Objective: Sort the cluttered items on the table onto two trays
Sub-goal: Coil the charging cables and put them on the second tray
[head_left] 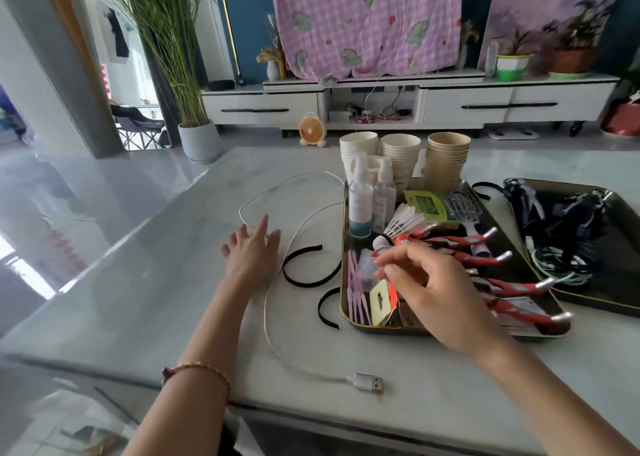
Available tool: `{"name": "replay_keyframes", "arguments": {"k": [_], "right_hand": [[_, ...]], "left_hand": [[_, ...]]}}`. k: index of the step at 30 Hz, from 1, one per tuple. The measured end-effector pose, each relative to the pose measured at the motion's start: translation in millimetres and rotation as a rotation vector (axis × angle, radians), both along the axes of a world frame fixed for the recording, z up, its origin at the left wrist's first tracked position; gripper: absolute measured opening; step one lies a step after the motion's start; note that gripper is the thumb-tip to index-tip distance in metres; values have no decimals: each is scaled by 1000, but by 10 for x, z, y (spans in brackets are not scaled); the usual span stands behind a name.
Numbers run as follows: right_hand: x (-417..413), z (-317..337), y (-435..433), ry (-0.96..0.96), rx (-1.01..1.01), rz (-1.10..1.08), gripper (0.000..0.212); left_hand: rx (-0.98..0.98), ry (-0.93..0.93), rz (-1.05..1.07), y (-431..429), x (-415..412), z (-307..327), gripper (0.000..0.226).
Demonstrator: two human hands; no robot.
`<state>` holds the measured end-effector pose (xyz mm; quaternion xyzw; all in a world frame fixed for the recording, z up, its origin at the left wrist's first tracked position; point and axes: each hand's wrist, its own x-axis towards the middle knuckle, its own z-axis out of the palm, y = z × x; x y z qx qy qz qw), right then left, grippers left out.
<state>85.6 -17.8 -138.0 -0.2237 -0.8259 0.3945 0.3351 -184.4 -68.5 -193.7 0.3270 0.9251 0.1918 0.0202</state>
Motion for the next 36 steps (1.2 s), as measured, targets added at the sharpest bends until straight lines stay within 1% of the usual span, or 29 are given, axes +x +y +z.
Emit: {"name": "replay_keyframes", "arguments": {"k": [2,3,5,7,8,12,13,14,15,16,18,19,20,22,24,25,27,29,30,32,36], "right_hand": [[-53,8,-8,-5,2,20,16],[-64,2,2,-16,4,25,16],[-81,-1,4,-36,11,32,16],[-69,-14,16,-45,18,32,16],[-60,-18,23,-46,19,33,16],[-35,-22,27,-35,-1,39,16],[-33,-36,30,-38,-3,37,16],[-37,-44,20,-41,-4,38,16],[-40,-55,17,-45,-5,39,16],[-40,-63,12,-46,-8,41,16],[-30,-61,2,-45,-22,49,17],[-24,-59,-2,-44,-33,53,17],[-13,-50,-7,-37,-44,54,17],[11,-38,-9,-22,-67,47,17],[47,-18,-36,0,-64,29,18],[62,-12,-45,18,-55,21,24],[103,12,-80,52,-21,15,42],[141,36,-114,76,11,31,56],[166,59,-121,84,29,38,62],[154,72,-136,87,84,47,69],[42,91,-153,138,288,47,67]], "left_hand": [[-75,67,26,93,-64,-21,51],[-58,83,55,152,-81,-24,49],[54,96,161,184,-126,19,39],[170,61,278,184,-128,58,25],[224,26,317,165,-122,74,24],[395,-140,422,44,-151,134,36],[437,-214,449,9,-183,147,32],[520,-316,473,-55,-243,176,26],[654,-476,495,-116,-297,217,18],[801,-682,511,-192,-317,283,13],[1088,-1087,459,-386,-255,431,24],[1231,-1223,393,-482,-152,505,28],[1333,-1284,312,-566,-26,597,30],[1415,-1285,118,-690,262,765,31],[1350,-1269,-111,-761,558,936,27],[1262,-1295,-226,-765,697,1003,23],[1027,-1350,-403,-755,969,1097,18],[798,-1364,-518,-723,1222,1109,14],[720,-1365,-564,-697,1329,1111,12],[638,-1373,-629,-660,1471,1086,13],[516,-1384,-831,-617,1621,1119,24]]}}
